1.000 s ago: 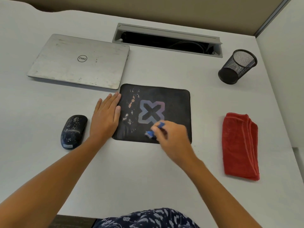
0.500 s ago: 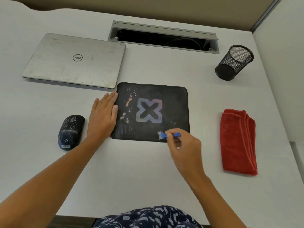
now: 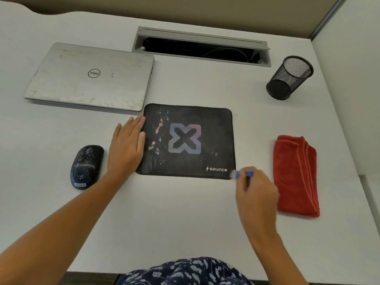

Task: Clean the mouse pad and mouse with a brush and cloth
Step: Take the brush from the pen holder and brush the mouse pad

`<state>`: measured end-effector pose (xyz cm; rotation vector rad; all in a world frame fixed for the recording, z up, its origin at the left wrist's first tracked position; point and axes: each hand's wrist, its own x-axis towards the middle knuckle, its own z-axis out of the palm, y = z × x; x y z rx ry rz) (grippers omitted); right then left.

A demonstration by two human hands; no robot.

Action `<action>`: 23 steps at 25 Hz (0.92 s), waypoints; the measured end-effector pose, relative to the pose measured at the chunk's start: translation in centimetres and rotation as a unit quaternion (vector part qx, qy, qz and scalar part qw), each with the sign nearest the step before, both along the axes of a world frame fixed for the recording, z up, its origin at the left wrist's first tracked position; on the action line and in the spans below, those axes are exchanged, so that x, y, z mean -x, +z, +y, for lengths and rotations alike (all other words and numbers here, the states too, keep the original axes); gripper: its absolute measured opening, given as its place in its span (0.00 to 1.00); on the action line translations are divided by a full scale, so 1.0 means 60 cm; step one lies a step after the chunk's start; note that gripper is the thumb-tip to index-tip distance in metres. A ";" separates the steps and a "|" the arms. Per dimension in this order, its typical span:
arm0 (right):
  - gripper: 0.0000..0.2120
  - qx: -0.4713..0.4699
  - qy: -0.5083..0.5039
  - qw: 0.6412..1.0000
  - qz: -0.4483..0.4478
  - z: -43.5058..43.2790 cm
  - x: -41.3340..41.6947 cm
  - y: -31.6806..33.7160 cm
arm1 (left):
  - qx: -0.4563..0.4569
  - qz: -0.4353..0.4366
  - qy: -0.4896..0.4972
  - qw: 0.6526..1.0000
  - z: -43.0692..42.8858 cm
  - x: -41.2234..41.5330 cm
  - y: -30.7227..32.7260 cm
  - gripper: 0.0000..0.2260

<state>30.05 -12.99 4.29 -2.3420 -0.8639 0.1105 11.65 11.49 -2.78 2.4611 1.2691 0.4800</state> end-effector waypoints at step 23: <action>0.04 0.055 -0.013 0.996 -0.062 0.008 -0.022 0.023 | 0.001 0.003 -0.003 1.000 0.000 0.001 0.004 0.22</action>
